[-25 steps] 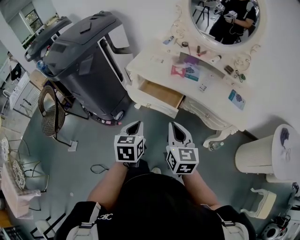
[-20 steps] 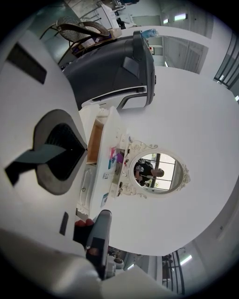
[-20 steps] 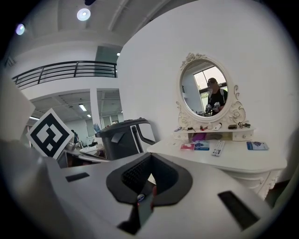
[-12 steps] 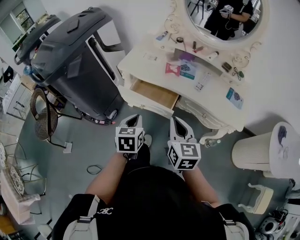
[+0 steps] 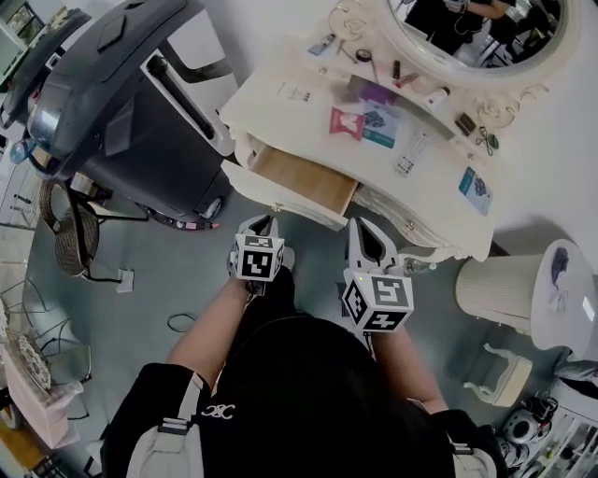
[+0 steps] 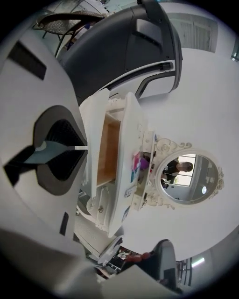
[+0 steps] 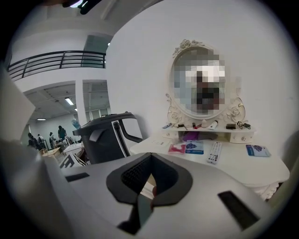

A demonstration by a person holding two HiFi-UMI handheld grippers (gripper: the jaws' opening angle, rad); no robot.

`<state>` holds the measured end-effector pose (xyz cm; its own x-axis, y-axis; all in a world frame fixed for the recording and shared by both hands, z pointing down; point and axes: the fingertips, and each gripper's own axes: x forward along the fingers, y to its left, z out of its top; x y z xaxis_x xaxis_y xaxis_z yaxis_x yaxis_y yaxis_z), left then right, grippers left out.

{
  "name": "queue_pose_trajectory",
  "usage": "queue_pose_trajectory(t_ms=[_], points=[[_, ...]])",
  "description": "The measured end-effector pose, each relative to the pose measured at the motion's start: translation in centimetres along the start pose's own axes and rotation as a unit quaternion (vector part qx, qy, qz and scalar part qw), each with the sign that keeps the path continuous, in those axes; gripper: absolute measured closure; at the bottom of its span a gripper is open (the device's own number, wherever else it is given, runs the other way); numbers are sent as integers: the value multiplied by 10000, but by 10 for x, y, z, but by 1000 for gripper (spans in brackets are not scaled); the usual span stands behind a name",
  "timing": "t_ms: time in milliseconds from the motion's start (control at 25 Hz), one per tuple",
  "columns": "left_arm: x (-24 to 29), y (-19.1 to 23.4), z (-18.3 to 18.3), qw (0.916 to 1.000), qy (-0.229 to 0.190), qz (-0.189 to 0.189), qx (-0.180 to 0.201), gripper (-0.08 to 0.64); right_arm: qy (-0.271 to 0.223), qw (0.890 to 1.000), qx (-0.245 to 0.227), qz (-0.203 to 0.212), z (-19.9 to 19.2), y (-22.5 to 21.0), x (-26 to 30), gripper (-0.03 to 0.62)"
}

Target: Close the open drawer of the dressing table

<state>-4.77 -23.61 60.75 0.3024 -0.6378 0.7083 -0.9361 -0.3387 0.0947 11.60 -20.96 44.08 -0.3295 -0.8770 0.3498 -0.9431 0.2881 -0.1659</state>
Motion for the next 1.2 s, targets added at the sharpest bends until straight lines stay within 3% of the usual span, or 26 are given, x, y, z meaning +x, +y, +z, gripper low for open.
queue_pose_trajectory(t_ms=[320,640,1200], points=[[67,18,-35,9978,639,-136,140,489,523,9984,85,-194,-21,-13,25,583],[110,24,-58,9927,1112,-95,450,488,789,9953,33,-564,-25,-38,31,583],[146,22,-29,9911,1085,-282,722,489,874,9906,266,-1021,-25,-55,42,583]])
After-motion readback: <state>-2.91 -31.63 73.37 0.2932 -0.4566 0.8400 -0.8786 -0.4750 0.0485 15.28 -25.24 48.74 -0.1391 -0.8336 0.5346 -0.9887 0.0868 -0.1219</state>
